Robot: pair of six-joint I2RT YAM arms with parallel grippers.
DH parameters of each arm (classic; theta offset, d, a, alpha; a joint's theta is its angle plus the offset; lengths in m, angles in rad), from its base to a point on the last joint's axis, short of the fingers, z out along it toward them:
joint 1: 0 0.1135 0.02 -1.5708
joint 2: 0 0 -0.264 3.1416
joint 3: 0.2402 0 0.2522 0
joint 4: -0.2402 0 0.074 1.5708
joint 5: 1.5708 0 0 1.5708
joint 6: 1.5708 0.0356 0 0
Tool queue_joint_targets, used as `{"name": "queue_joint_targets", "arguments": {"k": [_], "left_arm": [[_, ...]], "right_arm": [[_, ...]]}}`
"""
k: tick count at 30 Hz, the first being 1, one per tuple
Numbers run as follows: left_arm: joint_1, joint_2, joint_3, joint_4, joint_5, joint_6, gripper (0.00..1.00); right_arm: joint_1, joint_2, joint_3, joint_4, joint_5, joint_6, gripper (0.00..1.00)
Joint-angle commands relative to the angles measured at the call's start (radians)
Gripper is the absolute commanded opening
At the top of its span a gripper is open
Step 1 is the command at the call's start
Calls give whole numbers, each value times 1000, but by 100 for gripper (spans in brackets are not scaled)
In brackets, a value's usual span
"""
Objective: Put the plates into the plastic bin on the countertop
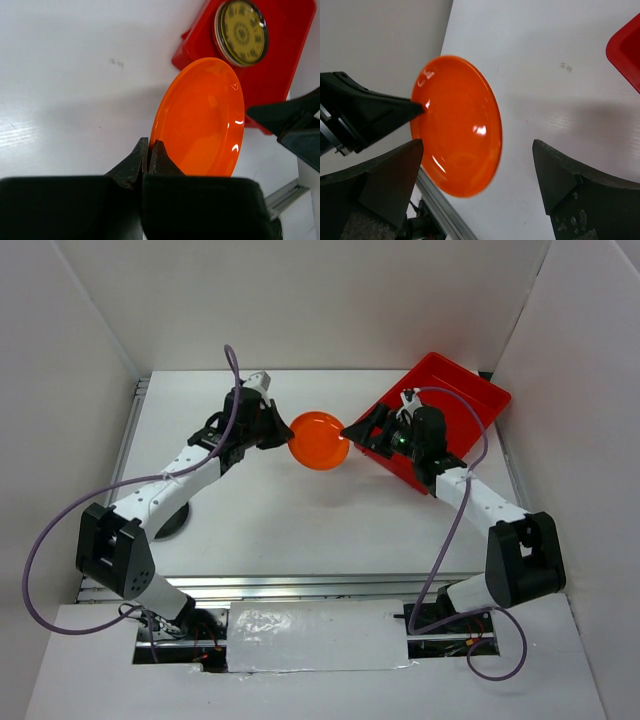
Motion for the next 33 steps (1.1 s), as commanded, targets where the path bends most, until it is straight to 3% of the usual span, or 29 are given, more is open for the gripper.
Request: {"name": "queue_joint_targets", "arguments": {"k": [1,10,13,15,17,18,19,21,22,29,33], "left_arm": [[-24,-39,1,-19,20,31,0],[-35,-71,-16,17,92,2,0],[-32,-74,-19,24,98,-9,0],[-32,-76,-27,37,100,-12,0],[-30,-73,-25,37,99,-17,2],[-29,-65,-24,34,97,-23,10],[-23,-62,-19,29,91,-29,39],[-7,-58,-39,43,97,-61,61],[16,-59,-47,38,88,-83,99],[74,-191,-151,-109,-145,-207,99],[103,-335,-298,-156,-282,-221,99]], "right_arm": [[21,5,-7,100,-15,-6,97],[46,22,-41,113,-2,3,85],[55,14,-50,123,-4,3,73],[55,13,-66,139,-10,9,42],[55,5,-76,162,-5,23,0],[55,2,-78,166,-2,29,0],[55,2,-75,163,2,30,0],[49,0,-67,156,11,33,0],[46,-4,-64,145,27,39,0],[-104,-7,28,-137,613,207,0],[-251,129,155,-220,647,224,0]]}}
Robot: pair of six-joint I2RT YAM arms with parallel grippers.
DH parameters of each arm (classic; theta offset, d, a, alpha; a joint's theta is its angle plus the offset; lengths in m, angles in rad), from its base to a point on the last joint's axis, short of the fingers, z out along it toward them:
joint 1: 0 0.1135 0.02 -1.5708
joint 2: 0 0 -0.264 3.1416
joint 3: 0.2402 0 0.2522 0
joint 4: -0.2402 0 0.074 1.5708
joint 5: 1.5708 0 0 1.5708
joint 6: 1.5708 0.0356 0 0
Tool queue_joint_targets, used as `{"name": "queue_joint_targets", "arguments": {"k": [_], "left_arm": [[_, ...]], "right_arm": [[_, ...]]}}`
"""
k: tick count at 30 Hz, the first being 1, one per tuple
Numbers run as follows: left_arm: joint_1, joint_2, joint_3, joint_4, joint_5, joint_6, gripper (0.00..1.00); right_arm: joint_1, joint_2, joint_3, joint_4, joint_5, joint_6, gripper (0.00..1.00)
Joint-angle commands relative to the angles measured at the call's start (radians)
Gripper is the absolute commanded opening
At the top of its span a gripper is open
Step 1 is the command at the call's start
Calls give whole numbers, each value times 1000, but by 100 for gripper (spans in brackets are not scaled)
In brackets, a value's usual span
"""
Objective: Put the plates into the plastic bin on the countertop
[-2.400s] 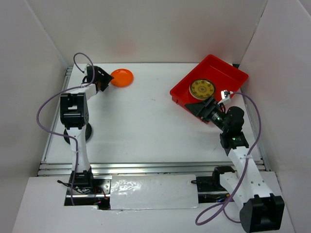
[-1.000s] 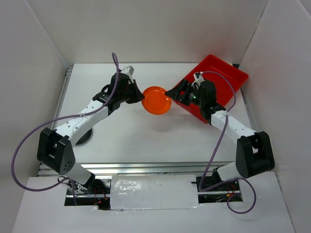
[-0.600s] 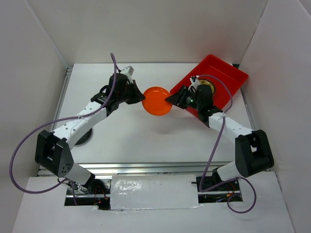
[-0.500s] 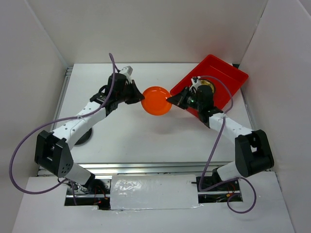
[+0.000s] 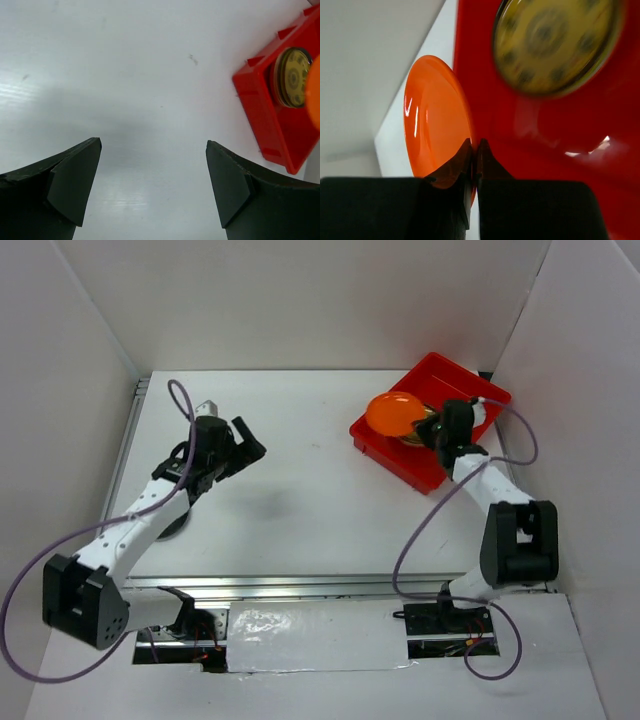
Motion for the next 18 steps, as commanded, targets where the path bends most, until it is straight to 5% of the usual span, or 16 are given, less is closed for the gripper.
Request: {"name": "queue_joint_targets", "arguments": {"k": [1,13,15,16,17,18], "left_arm": [[30,-136,-78,-52,-136,-31,99],[105,-327,-128,-135,-116,29,99],[105,-331,-91,-176,-130,27,99],[106,-342,-82,-188,-136,24,99],[106,-351,-76,-198,-142,24,99],[106,-368,-71,-204,-145,26,99]], "right_arm": [[-127,106,150,-61,137,37,0],[-239,448,462,-153,-43,-20,3],[-244,445,460,-150,-52,-14,20],[-244,436,457,-155,-53,-14,37],[-242,401,439,-156,-46,-9,71],[-239,375,424,-156,-35,-6,86]]}}
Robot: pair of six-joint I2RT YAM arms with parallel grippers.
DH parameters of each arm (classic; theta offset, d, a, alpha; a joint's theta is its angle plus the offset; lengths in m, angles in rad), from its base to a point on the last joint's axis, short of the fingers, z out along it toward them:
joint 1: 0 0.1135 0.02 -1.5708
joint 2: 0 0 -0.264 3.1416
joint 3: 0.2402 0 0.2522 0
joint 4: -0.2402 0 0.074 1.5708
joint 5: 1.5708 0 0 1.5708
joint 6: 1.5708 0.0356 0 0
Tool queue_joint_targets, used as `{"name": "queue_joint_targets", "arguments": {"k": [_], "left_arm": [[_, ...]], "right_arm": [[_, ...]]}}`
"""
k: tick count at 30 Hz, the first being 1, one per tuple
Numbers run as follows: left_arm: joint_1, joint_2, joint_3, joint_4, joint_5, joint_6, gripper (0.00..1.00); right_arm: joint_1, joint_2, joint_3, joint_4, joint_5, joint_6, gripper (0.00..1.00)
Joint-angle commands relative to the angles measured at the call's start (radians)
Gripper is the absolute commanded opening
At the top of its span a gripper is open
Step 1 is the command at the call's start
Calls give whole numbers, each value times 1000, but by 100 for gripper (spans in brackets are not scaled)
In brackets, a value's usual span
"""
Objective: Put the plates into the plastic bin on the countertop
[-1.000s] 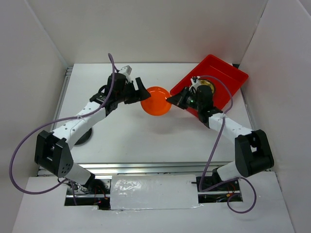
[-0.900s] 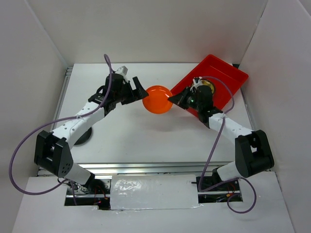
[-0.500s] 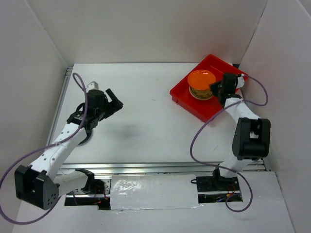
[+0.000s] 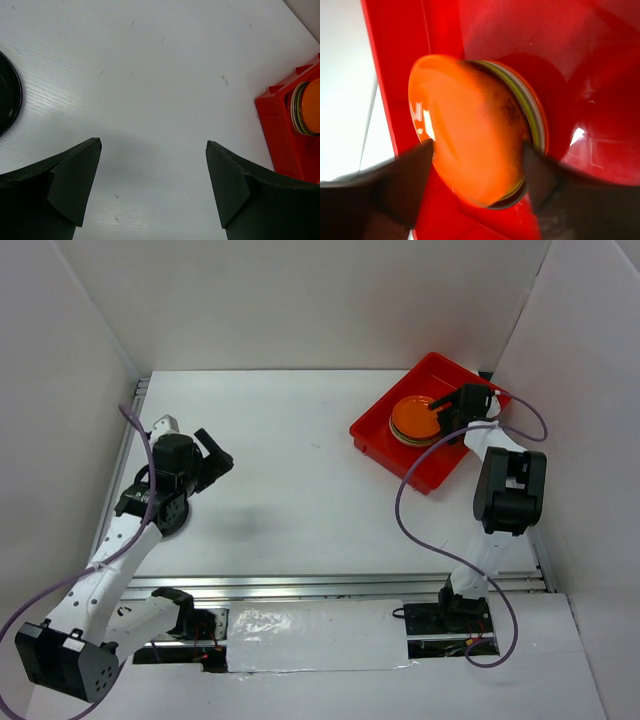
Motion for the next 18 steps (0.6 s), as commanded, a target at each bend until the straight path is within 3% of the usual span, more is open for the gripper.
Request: {"name": "queue_joint_targets", "arguments": {"k": [1,5,10,12,14,18], "left_arm": [[8,-62,57,-44,-41,18,99],[28,-95,29,-111,-119,-56,99],[102,-101,-34,-122,-107,-171,99],[140,-102,-63,-115,-92,-202,99],[188,-104,-96,-104,-95,-246,99],[312,-66,-118,-139,-129,-321,99]], "right_arm": [[11,-137,-18,-1,15,13,100],[19,-300,-124,-11,101,21,100],[26,-519,-283,12,123,27,100],[32,-589,-366,31,66,18,100],[57,-699,-484,154,-27,-14,100],[104,-787,-587,289,-358,-16,100]]}}
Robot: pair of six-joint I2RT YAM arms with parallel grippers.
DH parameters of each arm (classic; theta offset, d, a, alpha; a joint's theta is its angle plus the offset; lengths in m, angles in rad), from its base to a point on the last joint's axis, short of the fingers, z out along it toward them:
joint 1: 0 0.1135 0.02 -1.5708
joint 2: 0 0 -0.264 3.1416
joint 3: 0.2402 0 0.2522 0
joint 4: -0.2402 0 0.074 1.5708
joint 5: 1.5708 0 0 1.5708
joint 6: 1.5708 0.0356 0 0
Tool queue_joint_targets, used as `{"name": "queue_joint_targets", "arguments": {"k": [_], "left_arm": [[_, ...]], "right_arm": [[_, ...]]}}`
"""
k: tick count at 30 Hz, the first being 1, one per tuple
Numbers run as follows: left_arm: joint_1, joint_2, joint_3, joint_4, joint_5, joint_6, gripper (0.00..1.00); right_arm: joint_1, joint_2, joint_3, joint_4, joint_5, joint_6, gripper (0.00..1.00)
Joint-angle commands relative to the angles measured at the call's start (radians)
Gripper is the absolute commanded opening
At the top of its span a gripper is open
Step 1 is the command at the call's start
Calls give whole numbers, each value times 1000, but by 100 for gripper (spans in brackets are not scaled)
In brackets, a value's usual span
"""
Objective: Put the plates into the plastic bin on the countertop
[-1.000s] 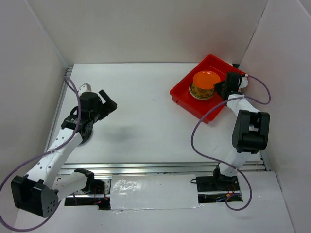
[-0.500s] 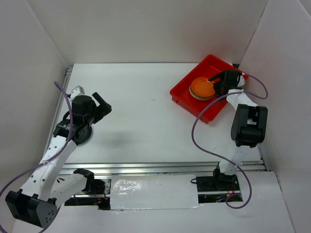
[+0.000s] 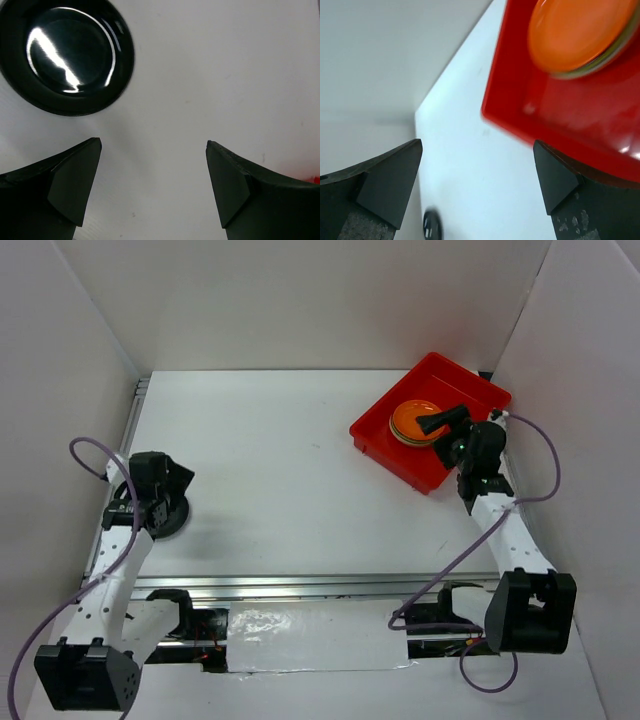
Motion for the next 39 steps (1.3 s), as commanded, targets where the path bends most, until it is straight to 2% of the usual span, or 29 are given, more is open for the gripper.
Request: {"name": "queue_joint_targets", "arguments": {"k": [1,4,7,12,18,24,30,33,36,37,39], "left_arm": [[104,43,-9,-29,-10,-111,99],[191,70,-36,-81,20,-197,99],[213,58,-95,-92,6,-260,99],[268,24,-234,-1,-26,-343,99],[285,37,-303,82,-84,-395,99],[290,131,-372,298,-97,-398,99],[293,329,-362,337,-101,-457,99],[293,370,-371,382,-92,-460,90],[293,386,-363,388,-81,-452,64],[293,383,-360,383,-77,-447,45],[293,369,-369,392,-71,-444,26]], "right_arm": [[52,-28,-50,153,-285,-25,100],[143,-16,-28,133,-343,-64,100],[204,10,-21,127,-372,-87,100],[224,40,-94,240,-452,-33,100],[221,75,-111,319,-501,11,100],[216,139,-106,399,-561,51,100],[198,187,-111,437,-599,71,100],[183,190,-117,455,-615,83,100],[172,181,-117,448,-612,80,100],[167,172,-120,443,-606,79,100],[164,167,-123,445,-600,83,100]]}}
